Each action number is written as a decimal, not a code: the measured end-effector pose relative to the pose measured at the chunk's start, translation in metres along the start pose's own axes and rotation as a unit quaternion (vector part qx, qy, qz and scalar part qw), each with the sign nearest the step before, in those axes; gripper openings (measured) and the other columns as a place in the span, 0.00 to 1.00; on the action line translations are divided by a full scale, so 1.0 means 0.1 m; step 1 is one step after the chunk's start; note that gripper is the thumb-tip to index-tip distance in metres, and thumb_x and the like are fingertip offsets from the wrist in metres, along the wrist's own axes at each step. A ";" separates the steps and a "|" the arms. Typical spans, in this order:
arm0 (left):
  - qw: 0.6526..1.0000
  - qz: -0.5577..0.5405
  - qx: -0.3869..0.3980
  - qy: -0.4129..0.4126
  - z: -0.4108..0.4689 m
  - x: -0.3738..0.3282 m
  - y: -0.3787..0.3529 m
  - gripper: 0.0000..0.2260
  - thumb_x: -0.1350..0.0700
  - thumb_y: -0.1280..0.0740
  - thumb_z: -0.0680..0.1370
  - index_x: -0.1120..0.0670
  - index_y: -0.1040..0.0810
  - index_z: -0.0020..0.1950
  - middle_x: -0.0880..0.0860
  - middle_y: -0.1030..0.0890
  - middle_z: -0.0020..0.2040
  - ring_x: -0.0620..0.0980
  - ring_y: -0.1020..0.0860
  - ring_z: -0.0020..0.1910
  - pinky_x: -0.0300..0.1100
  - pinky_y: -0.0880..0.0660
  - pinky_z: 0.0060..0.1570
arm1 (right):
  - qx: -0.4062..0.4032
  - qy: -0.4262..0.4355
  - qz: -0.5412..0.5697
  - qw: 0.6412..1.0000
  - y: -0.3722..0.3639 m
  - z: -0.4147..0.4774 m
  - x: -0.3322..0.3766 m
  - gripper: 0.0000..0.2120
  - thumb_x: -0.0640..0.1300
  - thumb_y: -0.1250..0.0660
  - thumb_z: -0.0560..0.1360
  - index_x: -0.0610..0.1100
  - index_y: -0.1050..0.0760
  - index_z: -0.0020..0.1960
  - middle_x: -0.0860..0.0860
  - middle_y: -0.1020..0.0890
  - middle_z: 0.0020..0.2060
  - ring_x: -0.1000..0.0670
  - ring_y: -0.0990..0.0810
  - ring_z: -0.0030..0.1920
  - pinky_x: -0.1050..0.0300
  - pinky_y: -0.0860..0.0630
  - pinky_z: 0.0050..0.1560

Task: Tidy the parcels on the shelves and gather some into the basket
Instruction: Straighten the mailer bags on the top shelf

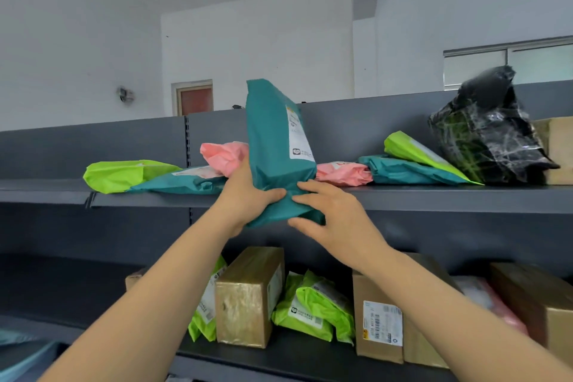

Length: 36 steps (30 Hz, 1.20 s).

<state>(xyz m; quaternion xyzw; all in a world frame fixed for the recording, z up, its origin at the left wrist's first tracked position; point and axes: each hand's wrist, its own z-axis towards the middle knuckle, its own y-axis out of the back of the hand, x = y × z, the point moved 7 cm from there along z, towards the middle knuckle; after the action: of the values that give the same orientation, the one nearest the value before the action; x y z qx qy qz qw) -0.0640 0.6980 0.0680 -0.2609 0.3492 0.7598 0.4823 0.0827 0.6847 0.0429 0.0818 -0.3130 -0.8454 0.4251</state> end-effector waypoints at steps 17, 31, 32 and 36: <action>0.999 -0.013 0.016 -0.035 -0.26 0.30 0.27 0.44 0.62 0.24 0.68 0.43 0.48 0.73 0.36 0.33 0.60 0.37 0.29 0.58 0.32 0.32 0.54 | -0.068 -0.151 0.247 0.955 -0.05 0.19 -0.06 0.30 0.44 0.32 0.75 0.49 0.38 0.74 0.51 0.27 0.66 0.53 0.22 0.59 0.53 0.24 0.60; 0.945 0.247 -0.116 -0.180 -0.05 -0.30 0.28 0.23 0.48 0.28 0.72 0.49 0.24 0.65 0.50 0.28 0.64 0.48 0.29 0.62 0.34 0.37 0.56 | -0.023 -0.114 0.159 0.980 0.05 0.35 0.04 0.28 0.54 0.37 0.76 0.52 0.38 0.74 0.51 0.27 0.67 0.52 0.28 0.65 0.48 0.30 0.67; 0.941 0.267 -0.112 -0.173 0.00 -0.32 0.27 0.23 0.48 0.28 0.72 0.50 0.25 0.66 0.50 0.27 0.63 0.49 0.29 0.62 0.35 0.37 0.55 | -0.026 -0.111 0.140 0.984 0.11 0.35 0.01 0.27 0.52 0.36 0.76 0.51 0.38 0.74 0.51 0.28 0.67 0.52 0.29 0.65 0.48 0.31 0.67; 0.928 0.349 -0.066 -0.115 0.24 -0.32 0.21 0.23 0.45 0.30 0.74 0.51 0.26 0.67 0.54 0.25 0.59 0.52 0.28 0.58 0.41 0.34 0.56 | -0.054 -0.111 -0.011 0.992 0.44 0.32 -0.26 0.29 0.44 0.32 0.75 0.48 0.37 0.74 0.49 0.29 0.68 0.49 0.32 0.68 0.58 0.38 0.67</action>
<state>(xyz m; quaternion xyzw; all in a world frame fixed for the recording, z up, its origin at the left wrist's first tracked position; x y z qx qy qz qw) -0.0725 0.6928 0.1118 -0.0648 0.3091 0.9264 0.2050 0.1152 0.6999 0.0907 -0.0322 -0.3109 -0.8695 0.3825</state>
